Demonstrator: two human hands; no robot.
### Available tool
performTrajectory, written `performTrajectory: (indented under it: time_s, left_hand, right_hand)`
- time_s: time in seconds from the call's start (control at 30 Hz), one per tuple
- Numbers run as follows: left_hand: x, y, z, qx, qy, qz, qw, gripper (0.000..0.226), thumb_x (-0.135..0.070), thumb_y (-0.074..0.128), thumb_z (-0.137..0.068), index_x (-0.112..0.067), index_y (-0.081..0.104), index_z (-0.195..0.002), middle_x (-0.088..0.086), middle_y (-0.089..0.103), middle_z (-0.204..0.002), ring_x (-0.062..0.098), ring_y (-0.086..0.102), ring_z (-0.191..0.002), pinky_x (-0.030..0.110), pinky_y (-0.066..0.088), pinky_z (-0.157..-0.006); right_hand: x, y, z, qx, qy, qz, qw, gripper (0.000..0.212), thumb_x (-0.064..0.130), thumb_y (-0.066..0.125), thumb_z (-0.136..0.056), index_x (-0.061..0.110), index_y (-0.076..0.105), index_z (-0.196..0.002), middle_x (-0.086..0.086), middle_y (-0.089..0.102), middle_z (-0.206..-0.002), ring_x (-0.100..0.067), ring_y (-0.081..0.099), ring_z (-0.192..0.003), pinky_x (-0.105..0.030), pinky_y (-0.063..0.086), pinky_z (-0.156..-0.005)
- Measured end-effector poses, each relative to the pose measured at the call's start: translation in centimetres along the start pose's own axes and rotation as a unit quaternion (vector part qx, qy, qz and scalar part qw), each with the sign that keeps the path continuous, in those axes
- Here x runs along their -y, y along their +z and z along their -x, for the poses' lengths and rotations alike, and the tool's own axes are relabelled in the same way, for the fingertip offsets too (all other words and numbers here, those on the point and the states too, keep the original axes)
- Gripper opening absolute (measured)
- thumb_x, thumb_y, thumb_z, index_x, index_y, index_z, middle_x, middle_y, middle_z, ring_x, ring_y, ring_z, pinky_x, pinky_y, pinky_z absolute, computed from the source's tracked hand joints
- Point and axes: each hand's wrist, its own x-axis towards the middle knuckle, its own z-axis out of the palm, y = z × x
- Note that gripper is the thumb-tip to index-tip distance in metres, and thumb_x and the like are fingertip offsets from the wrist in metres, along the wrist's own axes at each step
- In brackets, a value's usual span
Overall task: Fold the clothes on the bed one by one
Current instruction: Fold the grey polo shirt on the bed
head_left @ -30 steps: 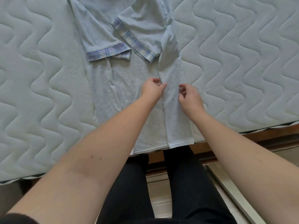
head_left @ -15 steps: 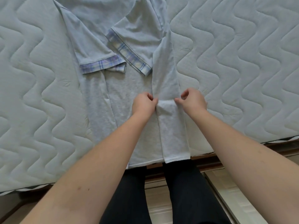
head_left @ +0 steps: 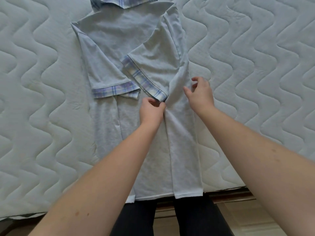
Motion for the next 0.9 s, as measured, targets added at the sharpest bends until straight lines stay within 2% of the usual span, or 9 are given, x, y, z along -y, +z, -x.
performTrajectory:
  time_s: [0.17, 0.27, 0.33, 0.47, 0.57, 0.67, 0.73, 0.8, 0.9]
  left_hand:
    - [-2.6, -1.0, -1.7, -0.045, -0.043, 0.142, 0.988, 0.067, -0.042, 0.074, -0.084, -0.014, 0.04, -0.134, 0.003, 0.058, -0.119, 0.013, 0.056, -0.099, 0.02, 0.042, -0.078]
    - [-5.1, -1.0, -2.7, -0.017, -0.175, 0.308, 0.935, 0.057, -0.032, 0.079, -0.082, -0.006, 0.053, -0.126, 0.007, 0.063, -0.118, 0.02, 0.062, -0.103, 0.032, 0.051, -0.091]
    - [-6.2, -1.2, -2.9, 0.008, -0.201, 0.346, 0.917, 0.038, -0.023, 0.08, -0.082, -0.002, 0.064, -0.11, 0.013, 0.069, -0.111, 0.029, 0.067, -0.101, 0.044, 0.055, -0.093]
    - [-7.5, -2.1, -3.4, 0.02, -0.054, 0.271, 0.961, 0.01, -0.005, 0.064, -0.087, -0.008, 0.057, -0.094, 0.012, 0.061, -0.094, 0.022, 0.059, -0.086, 0.038, 0.052, -0.082]
    - [-8.5, -4.0, -3.9, 0.011, 0.08, 0.238, 0.968, 0.022, -0.005, 0.055, -0.086, -0.023, 0.061, -0.097, 0.008, 0.056, -0.086, 0.02, 0.051, -0.072, 0.036, 0.048, -0.066]
    - [-9.2, -6.1, -5.5, 0.013, 0.129, 0.218, 0.967, 0.03, -0.012, 0.054, -0.089, -0.026, 0.064, -0.112, 0.009, 0.06, -0.085, 0.02, 0.05, -0.064, 0.033, 0.047, -0.055]
    - [-9.2, -6.8, -6.7, 0.002, 0.146, 0.171, 0.974, 0.033, -0.015, 0.055, -0.091, -0.02, 0.061, -0.124, 0.009, 0.068, -0.098, 0.019, 0.063, -0.08, 0.038, 0.057, -0.073]
    - [-8.7, -6.8, -7.3, -0.029, 0.136, 0.119, 0.983, 0.033, -0.017, 0.055, -0.094, -0.015, 0.058, -0.127, 0.005, 0.068, -0.107, 0.022, 0.065, -0.101, 0.041, 0.053, -0.094]
    - [-7.1, -6.0, -6.8, -0.108, 0.104, 0.067, 0.986, 0.042, -0.025, 0.056, -0.096, -0.018, 0.047, -0.136, -0.003, 0.055, -0.111, 0.018, 0.058, -0.107, 0.03, 0.047, -0.096]
  right_hand:
    - [1.1, 0.1, -1.4, 0.01, 0.014, -0.004, 1.0, 0.049, 0.037, 0.063, -0.092, 0.017, 0.047, -0.133, -0.008, 0.051, -0.129, -0.027, 0.053, -0.117, -0.043, 0.042, -0.103]
    - [1.3, 0.2, -1.8, 0.013, 0.028, -0.032, 0.999, 0.048, 0.037, 0.064, -0.091, 0.015, 0.049, -0.131, -0.009, 0.053, -0.128, -0.025, 0.052, -0.117, -0.039, 0.042, -0.103]
    - [1.4, 0.4, -2.1, 0.015, 0.032, -0.047, 0.998, 0.046, 0.037, 0.065, -0.091, 0.015, 0.05, -0.129, -0.007, 0.055, -0.126, -0.025, 0.052, -0.117, -0.039, 0.043, -0.102]
    - [1.4, 0.7, -2.4, 0.009, 0.038, -0.06, 0.997, 0.045, 0.038, 0.065, -0.09, 0.018, 0.05, -0.127, -0.004, 0.054, -0.123, -0.025, 0.053, -0.115, -0.042, 0.044, -0.101]
    - [1.3, 0.9, -2.6, 0.009, 0.044, -0.064, 0.997, 0.047, 0.042, 0.065, -0.089, 0.018, 0.05, -0.127, -0.004, 0.054, -0.124, -0.025, 0.053, -0.115, -0.044, 0.045, -0.1]
    - [1.5, 1.1, -2.8, 0.004, 0.047, -0.062, 0.997, 0.05, 0.044, 0.067, -0.087, 0.018, 0.05, -0.126, -0.005, 0.054, -0.125, -0.024, 0.053, -0.115, -0.043, 0.045, -0.1]
    - [1.8, 1.1, -3.1, 0.003, 0.047, -0.054, 0.997, 0.05, 0.044, 0.068, -0.086, 0.018, 0.05, -0.126, -0.005, 0.054, -0.125, -0.024, 0.053, -0.115, -0.043, 0.045, -0.1]
    - [2.0, 1.0, -3.4, 0.006, 0.049, -0.046, 0.998, 0.05, 0.043, 0.069, -0.085, 0.017, 0.051, -0.124, -0.005, 0.055, -0.124, -0.024, 0.055, -0.113, -0.043, 0.045, -0.099]
    - [2.0, 0.8, -3.8, 0.014, 0.052, -0.034, 0.998, 0.047, 0.043, 0.071, -0.084, 0.018, 0.052, -0.12, -0.004, 0.057, -0.12, -0.022, 0.057, -0.107, -0.041, 0.047, -0.096]
